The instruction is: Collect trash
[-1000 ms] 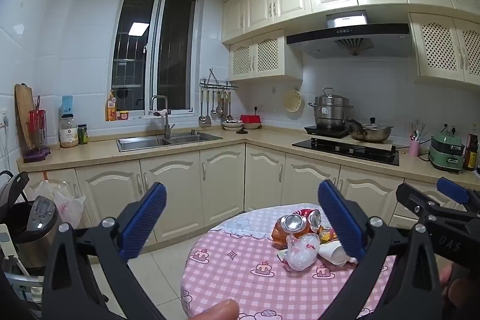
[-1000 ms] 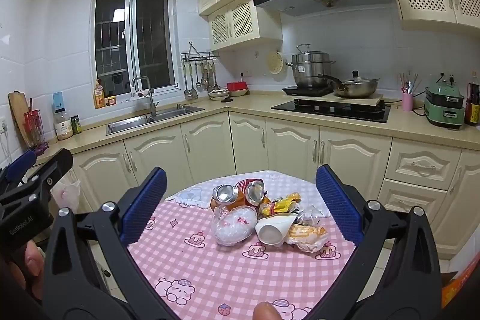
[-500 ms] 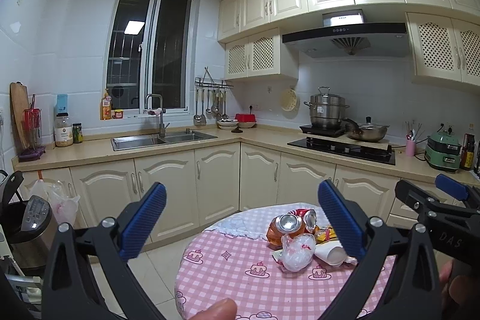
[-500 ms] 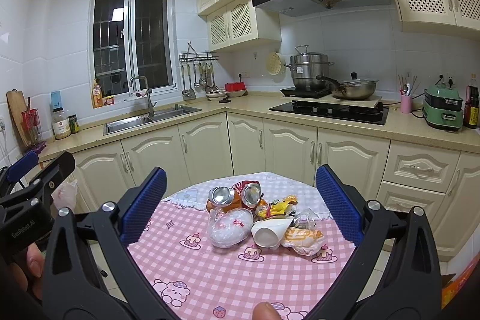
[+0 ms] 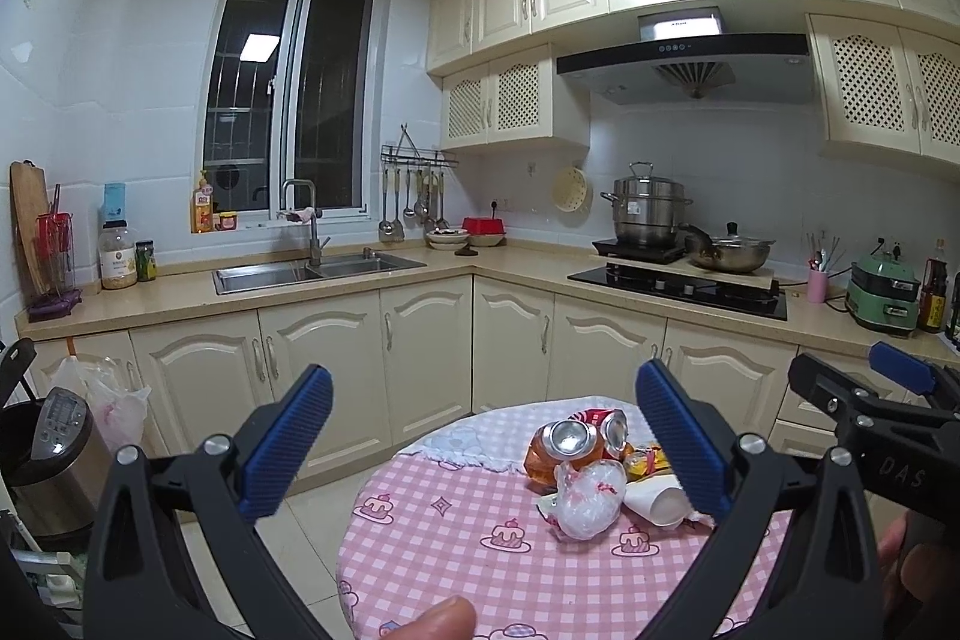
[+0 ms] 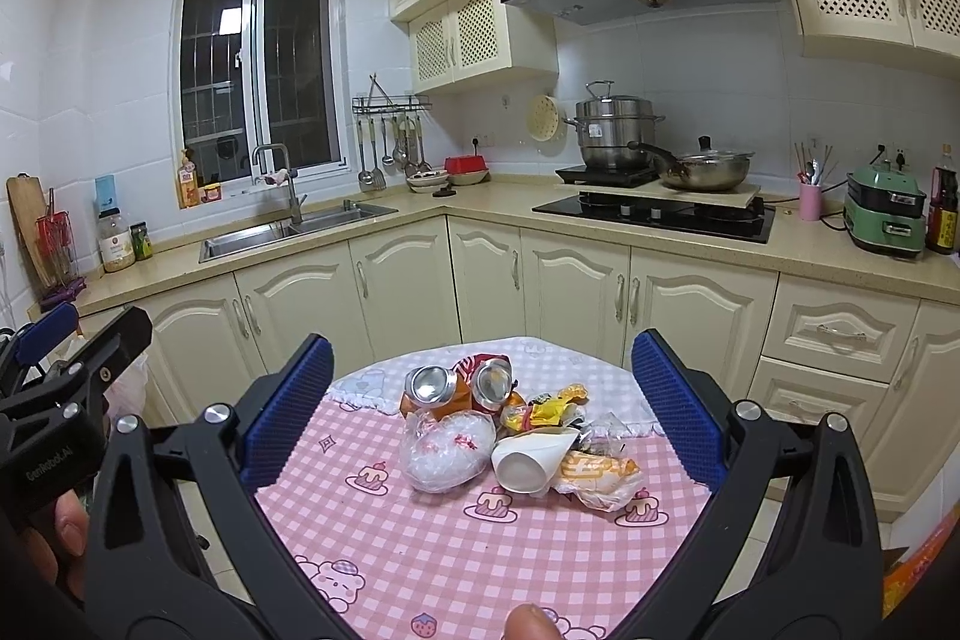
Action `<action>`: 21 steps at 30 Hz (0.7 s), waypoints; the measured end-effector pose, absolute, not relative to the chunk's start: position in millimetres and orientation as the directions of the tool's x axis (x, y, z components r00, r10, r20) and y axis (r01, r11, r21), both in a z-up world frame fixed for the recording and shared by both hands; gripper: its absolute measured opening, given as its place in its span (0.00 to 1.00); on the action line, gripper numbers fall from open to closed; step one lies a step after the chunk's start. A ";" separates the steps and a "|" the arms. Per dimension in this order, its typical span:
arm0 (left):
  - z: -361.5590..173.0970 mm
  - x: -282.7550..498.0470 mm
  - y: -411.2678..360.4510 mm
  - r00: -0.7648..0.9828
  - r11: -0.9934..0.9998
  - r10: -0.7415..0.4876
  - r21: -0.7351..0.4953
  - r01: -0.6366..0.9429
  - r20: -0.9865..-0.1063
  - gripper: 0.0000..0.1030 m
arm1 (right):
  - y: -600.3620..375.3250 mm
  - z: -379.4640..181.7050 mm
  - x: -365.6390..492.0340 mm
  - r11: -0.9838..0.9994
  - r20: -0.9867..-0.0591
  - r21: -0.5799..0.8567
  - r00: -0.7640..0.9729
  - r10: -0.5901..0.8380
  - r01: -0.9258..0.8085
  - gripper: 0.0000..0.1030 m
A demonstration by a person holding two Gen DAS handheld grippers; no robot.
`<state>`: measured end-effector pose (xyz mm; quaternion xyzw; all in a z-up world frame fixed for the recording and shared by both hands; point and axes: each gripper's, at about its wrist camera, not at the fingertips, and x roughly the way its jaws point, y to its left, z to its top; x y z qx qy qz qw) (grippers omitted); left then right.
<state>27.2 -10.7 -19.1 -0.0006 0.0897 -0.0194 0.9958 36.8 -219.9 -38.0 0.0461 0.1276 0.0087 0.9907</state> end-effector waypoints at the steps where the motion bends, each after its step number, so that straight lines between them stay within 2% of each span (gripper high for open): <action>1: -20.7 28.9 -11.5 0.982 0.999 -0.040 -0.005 0.040 -0.182 0.96 | -221.0 -38.6 38.1 0.996 -0.254 0.093 0.967 0.028 -0.004 0.95; 14: -47.0 62.7 -24.4 0.966 0.998 -0.056 0.000 0.057 -0.254 0.96 | -248.0 -56.3 60.1 0.994 -0.310 0.096 0.950 -0.021 0.054 0.95; 21: -86.3 105.0 -45.1 0.925 0.994 -0.072 0.054 0.099 -0.373 0.96 | -277.6 -87.5 85.4 0.988 -0.401 0.085 0.912 -0.082 0.127 0.95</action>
